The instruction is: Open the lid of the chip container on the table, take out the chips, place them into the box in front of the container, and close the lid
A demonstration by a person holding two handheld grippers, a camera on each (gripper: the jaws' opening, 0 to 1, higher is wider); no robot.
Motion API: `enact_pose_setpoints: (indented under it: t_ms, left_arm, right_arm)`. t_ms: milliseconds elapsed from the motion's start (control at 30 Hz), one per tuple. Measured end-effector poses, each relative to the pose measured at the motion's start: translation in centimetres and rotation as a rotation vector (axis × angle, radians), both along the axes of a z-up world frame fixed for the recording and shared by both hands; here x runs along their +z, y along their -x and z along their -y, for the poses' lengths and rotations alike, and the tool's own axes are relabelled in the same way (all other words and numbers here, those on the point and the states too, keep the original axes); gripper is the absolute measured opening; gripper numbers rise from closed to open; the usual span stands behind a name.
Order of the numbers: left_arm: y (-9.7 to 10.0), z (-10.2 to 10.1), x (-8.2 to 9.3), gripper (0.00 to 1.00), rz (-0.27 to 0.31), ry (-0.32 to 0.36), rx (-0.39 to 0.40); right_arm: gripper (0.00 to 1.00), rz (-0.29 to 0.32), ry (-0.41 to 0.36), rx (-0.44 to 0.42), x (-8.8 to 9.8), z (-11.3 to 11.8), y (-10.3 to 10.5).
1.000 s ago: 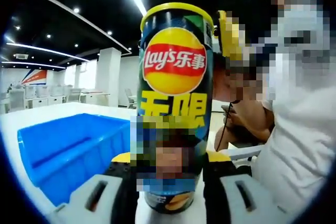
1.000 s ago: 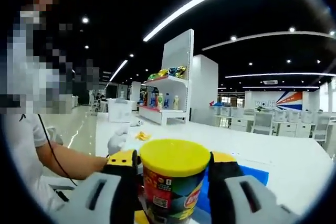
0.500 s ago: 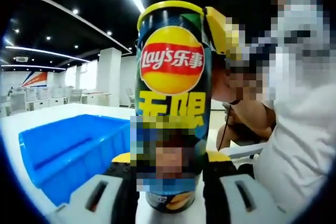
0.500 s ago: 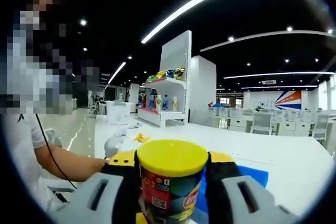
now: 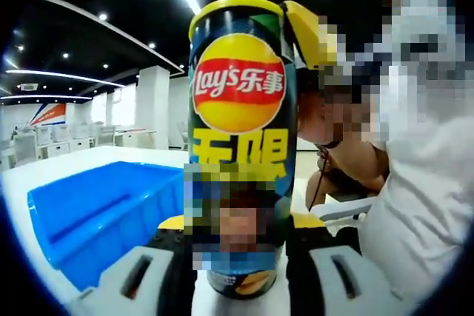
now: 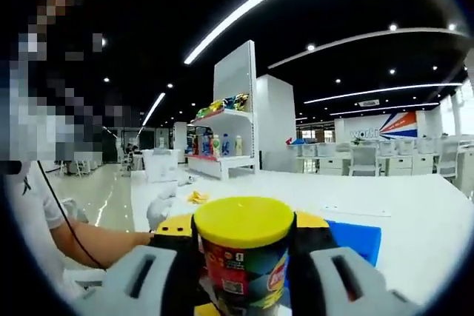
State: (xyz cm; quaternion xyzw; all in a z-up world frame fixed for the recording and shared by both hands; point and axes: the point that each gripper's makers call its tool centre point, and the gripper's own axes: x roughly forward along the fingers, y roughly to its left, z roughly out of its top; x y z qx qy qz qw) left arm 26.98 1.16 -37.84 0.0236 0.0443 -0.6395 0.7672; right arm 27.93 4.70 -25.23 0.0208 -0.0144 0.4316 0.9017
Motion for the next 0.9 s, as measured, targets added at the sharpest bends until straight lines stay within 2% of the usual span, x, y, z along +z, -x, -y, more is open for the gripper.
enact_pose_setpoints:
  t_ms: [333,900]
  left_arm:
    - [0.00,0.05,-0.03,0.47,0.005,-0.002,-0.001]
    - [-0.03,-0.04,-0.06,0.47,0.012,0.001,0.000]
  right_arm:
    - [0.44,-0.024,-0.001,-0.012,-0.03,0.12,0.00]
    - [0.43,-0.062,-0.051,-0.045,0.08,0.21,0.08]
